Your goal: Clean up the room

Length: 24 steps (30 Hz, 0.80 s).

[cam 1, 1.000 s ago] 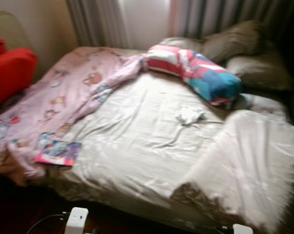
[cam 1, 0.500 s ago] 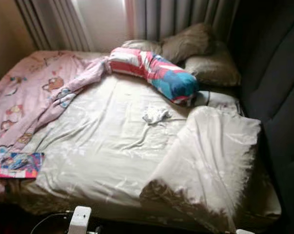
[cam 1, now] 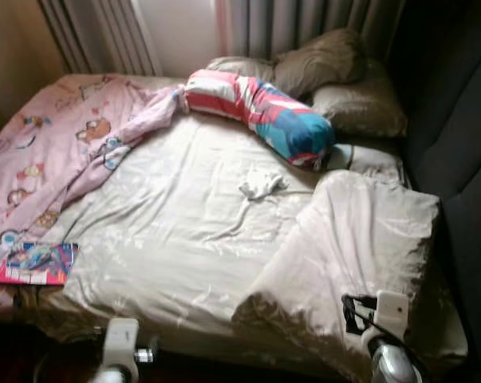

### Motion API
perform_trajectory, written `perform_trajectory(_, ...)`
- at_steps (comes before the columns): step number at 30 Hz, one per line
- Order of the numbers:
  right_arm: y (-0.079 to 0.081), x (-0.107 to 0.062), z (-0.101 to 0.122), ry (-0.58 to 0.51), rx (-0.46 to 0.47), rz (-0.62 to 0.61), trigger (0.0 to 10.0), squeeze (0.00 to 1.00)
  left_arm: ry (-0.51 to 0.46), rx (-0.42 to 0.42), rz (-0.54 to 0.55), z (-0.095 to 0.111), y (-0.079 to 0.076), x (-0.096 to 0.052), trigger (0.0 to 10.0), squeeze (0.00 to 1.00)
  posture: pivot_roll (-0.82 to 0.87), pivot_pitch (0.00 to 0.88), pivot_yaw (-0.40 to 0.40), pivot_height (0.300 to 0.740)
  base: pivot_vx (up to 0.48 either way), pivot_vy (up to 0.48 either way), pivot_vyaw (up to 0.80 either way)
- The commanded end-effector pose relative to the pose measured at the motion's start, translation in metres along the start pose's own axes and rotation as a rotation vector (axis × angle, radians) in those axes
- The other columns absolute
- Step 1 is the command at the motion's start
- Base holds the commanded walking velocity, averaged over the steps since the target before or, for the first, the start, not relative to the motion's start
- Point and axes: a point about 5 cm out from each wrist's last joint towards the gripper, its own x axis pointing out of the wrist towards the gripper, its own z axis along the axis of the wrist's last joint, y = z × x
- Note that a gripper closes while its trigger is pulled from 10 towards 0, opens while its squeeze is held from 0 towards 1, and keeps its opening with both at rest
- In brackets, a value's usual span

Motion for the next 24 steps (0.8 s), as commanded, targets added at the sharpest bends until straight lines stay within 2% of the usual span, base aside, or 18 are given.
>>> perform_trajectory(1,0.002,0.003,0.011,-0.059,-0.012,0.020,10.0,0.00,-0.218,-0.032,-0.005,0.050,0.001,0.014,10.0,0.00,-0.06,0.047,0.000,0.735,0.000,0.000,0.00)
perform_trajectory(2,0.001,0.004,0.017,-0.101,-0.015,0.021,10.0,0.00,-0.277,-0.032,-0.016,0.060,0.003,0.014,10.0,0.00,-0.07,0.042,0.000,0.735,0.000,0.000,0.00)
perform_trajectory(6,-0.006,-0.002,0.022,-0.171,-0.013,-0.005,10.0,0.00,-0.389,-0.032,-0.028,0.075,0.008,0.009,10.0,0.00,-0.07,0.039,0.000,0.735,0.000,0.000,0.00)
perform_trajectory(9,-0.009,-0.006,0.020,-0.187,-0.015,-0.013,10.0,0.00,-0.419,-0.037,-0.030,0.077,0.009,0.005,10.0,0.00,-0.07,0.036,0.002,0.735,0.000,0.000,0.00)
perform_trajectory(12,-0.015,-0.015,0.014,-0.211,-0.023,-0.044,10.0,0.00,-0.483,-0.045,-0.043,0.081,0.005,-0.004,10.0,0.00,-0.10,0.031,0.019,0.735,0.000,0.000,0.00)
perform_trajectory(16,-0.010,-0.015,0.013,-0.203,-0.025,-0.024,10.0,0.00,-0.493,-0.047,-0.057,0.079,0.004,-0.009,10.0,0.00,-0.11,0.028,0.026,0.735,0.000,0.000,0.00)
perform_trajectory(18,-0.004,-0.017,0.021,-0.255,-0.093,0.051,10.0,0.00,-0.485,-0.030,-0.079,0.077,0.005,-0.011,10.0,0.00,-0.11,0.026,0.028,0.735,0.000,0.000,0.00)
perform_trajectory(20,-0.004,-0.017,0.023,-0.264,-0.091,0.056,10.0,0.00,-0.485,-0.027,-0.080,0.077,0.006,-0.012,10.0,0.00,-0.11,0.026,0.028,0.735,0.000,0.000,0.00)
perform_trajectory(22,-0.007,-0.017,0.026,-0.272,-0.067,0.032,10.0,0.00,-0.492,-0.026,-0.069,0.079,0.009,-0.014,10.0,0.00,-0.09,0.024,0.019,0.735,0.000,0.000,0.00)
perform_trajectory(24,-0.014,-0.015,0.026,-0.264,-0.033,-0.042,10.0,0.00,-0.501,-0.031,-0.052,0.081,0.011,-0.015,10.0,0.00,-0.06,0.016,0.014,0.735,0.000,0.000,0.00)
